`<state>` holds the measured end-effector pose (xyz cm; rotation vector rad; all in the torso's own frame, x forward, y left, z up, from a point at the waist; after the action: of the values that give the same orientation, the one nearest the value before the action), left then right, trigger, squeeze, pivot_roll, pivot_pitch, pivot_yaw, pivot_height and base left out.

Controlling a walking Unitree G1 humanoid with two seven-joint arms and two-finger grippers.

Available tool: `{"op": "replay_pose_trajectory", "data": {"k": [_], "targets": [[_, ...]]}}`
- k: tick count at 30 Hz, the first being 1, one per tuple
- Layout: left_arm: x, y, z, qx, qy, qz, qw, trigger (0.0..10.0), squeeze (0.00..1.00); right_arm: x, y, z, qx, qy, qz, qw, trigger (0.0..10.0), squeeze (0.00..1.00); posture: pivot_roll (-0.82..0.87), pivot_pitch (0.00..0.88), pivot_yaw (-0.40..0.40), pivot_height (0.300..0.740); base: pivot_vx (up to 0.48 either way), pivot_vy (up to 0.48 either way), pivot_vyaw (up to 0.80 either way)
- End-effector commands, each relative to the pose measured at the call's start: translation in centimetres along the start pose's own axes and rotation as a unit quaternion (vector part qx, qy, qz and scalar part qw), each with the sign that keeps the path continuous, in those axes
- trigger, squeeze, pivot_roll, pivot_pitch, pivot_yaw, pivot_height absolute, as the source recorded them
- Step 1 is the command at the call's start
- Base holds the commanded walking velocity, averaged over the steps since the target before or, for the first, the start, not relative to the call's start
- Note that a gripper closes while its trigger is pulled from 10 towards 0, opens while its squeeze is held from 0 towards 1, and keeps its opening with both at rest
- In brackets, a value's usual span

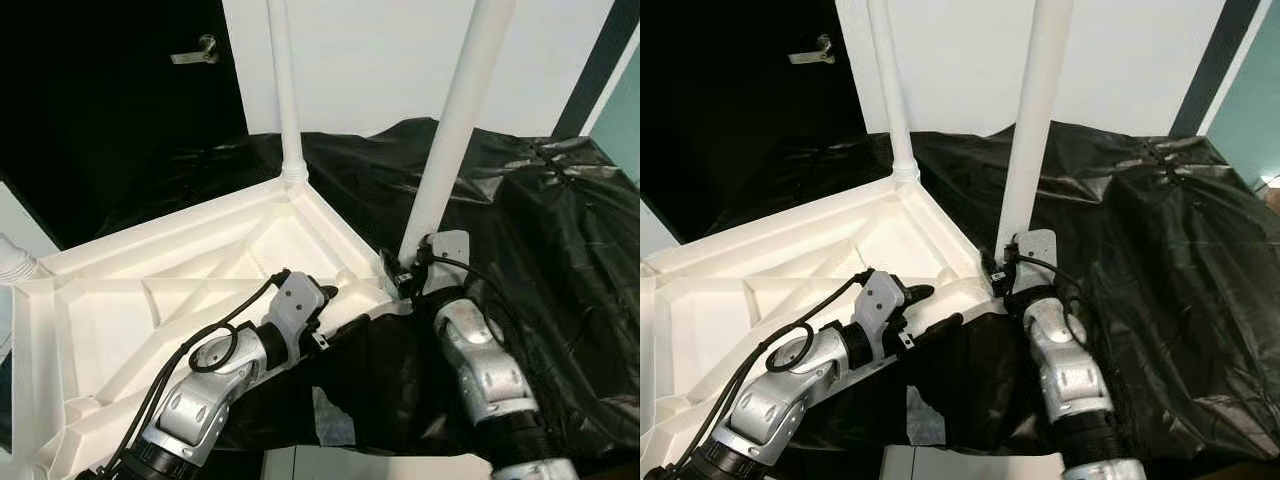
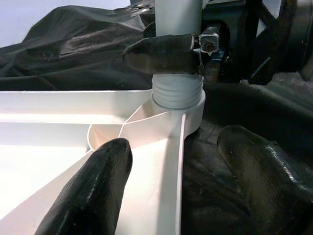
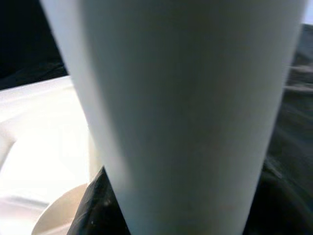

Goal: Building children table

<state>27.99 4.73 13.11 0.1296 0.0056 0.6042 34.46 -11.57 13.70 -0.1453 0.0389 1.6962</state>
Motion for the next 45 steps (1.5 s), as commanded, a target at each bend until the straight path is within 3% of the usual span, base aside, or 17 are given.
{"op": "replay_pose_trajectory", "data": {"k": [1, 5, 14, 15, 16, 23, 29, 30, 32, 35, 39, 40, 42, 43, 44, 45], "targets": [[-0.6, 0.0, 0.1, 0.005, -0.006, -0.026, 1.0, 10.0, 0.0, -0.1, 0.5, -1.2, 0.025, -0.019, -0.031, 0.999, 10.0, 0.0, -0.01, 0.0, 0.014, 0.74, 0.0, 0.0, 0.0], [-0.6, 0.0, 0.2, 0.005, -0.006, -0.026, 1.0, 10.0, 0.0, 0.7, 0.7, -0.8, 0.019, -0.034, -0.036, 0.999, 10.0, 0.0, -0.02, 0.0, 0.021, 0.74, 0.0, 0.0, 0.0], [-0.1, 0.1, 0.4, 0.005, -0.008, -0.022, 1.0, 10.0, 0.0, 0.8, 1.0, 0.1, 0.003, -0.035, -0.028, 0.999, 10.0, 0.0, -0.02, 0.0, 0.029, 0.74, 0.0, 0.0, 0.0], [-0.1, 0.1, 0.5, 0.005, -0.009, -0.022, 1.0, 10.0, 0.0, 0.5, 1.1, 0.2, 0.0, -0.032, -0.029, 0.999, 10.0, 0.72, -0.02, 0.0, 0.032, 0.74, 0.0, 0.0, 0.0], [-0.1, 0.1, 0.5, 0.005, -0.009, -0.022, 1.0, 10.0, 0.0, 0.2, 1.2, 0.3, -0.006, -0.028, -0.023, 0.999, 10.0, 1.0, -0.02, 0.0, 0.032, 0.74, 0.0, 0.0, 0.0], [0.1, 0.3, 0.2, 0.012, -0.016, -0.019, 1.0, 10.0, 0.0, -0.6, 1.9, 0.5, -0.02, -0.023, 0.007, 1.0, 10.0, 1.0, -0.02, 0.0, 0.031, 0.74, 0.0, 0.0, 0.0], [0.2, 0.4, 0.2, 0.014, -0.02, -0.02, 1.0, 10.0, 0.0, -1.8, 2.4, 0.3, -0.031, -0.004, 0.078, 0.996, 10.0, 1.0, -0.02, 0.0, 0.029, 0.74, 0.0, 0.0, 0.0], [0.3, 0.4, 0.2, 0.014, -0.02, -0.02, 1.0, 10.0, 0.0, -1.9, 2.4, 0.2, -0.032, 0.001, 0.093, 0.995, 10.0, 0.0, -0.02, 0.0, 0.029, 0.74, 0.0, 0.0, 0.0], [0.3, 0.4, -0.1, 0.02, -0.024, -0.022, 0.999, 10.0, 0.0, -2.0, 1.4, 0.3, -0.037, 0.029, 0.166, 0.985, 10.0, 0.0, -0.01, 0.0, 0.028, 0.74, 0.0, 0.0, 0.0], [0.4, 0.3, -0.2, 0.021, -0.024, -0.022, 0.999, 10.0, 0.0, -2.0, 1.2, 0.3, -0.038, 0.035, 0.181, 0.982, 10.0, 0.0, -0.01, 0.0, 0.028, 0.74, 0.0, 0.0, 0.0], [0.3, 0.4, -1.3, 0.047, -0.032, -0.023, 0.998, 10.0, 0.0, -0.8, 0.6, -0.2, -0.023, 0.05, 0.248, 0.967, 10.0, 0.0, 0.0, 0.0, 0.024, 0.74, 0.0, 0.0, 0.0], [0.2, 0.4, -1.6, 0.05, -0.028, -0.021, 0.998, 10.0, 0.0, -0.1, 0.2, -0.6, -0.012, 0.061, 0.281, 0.958, 10.0, 0.0, 0.0, 0.0, 0.021, 0.74, 0.0, 0.0, 0.0], [0.2, 0.4, -1.6, 0.05, -0.028, -0.021, 0.998, 10.0, 0.0, -0.1, 0.2, -0.6, -0.012, 0.061, 0.281, 0.958, 10.0, 0.0, 0.0, 0.0, 0.021, 0.74, 0.0, 0.0, 0.0], [0.1, 0.3, -1.5, 0.048, -0.029, -0.021, 0.998, 10.0, 0.0, 0.2, -0.1, -0.7, -0.012, 0.071, 0.291, 0.954, 9.5, 0.0, 0.01, 0.0, 0.019, 0.74, 0.0, 0.0, 0.0], [0.1, 0.3, -1.4, 0.046, -0.031, -0.019, 0.998, 10.0, 0.0, 0.5, -0.3, -0.8, -0.011, 0.08, 0.299, 0.951, 3.5, 0.0, 0.02, 0.0, 0.015, 0.74, 0.0, 0.0, 0.0], [0.1, 0.3, -1.4, 0.046, -0.031, -0.019, 0.998, 10.0, 0.0, 0.5, -0.3, -0.8, -0.011, 0.08, 0.299, 0.951, 3.5, 0.0, 0.02, 0.0, 0.015, 0.74, 0.0, 0.0, 0.0]]}}
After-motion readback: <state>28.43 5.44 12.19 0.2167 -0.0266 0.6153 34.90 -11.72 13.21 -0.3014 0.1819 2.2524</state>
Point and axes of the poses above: a point about 5 cm out from each wrist's last joint towards the gripper, its own y axis pointing back from the gripper into the wrist, its own z axis along the axis of the wrist's last joint, x = y × z, the point moved 4 cm from there along -y, pointing out of the wrist towards the gripper, and after that the axes turned 5 degrees about y, right-handed, at the moved point
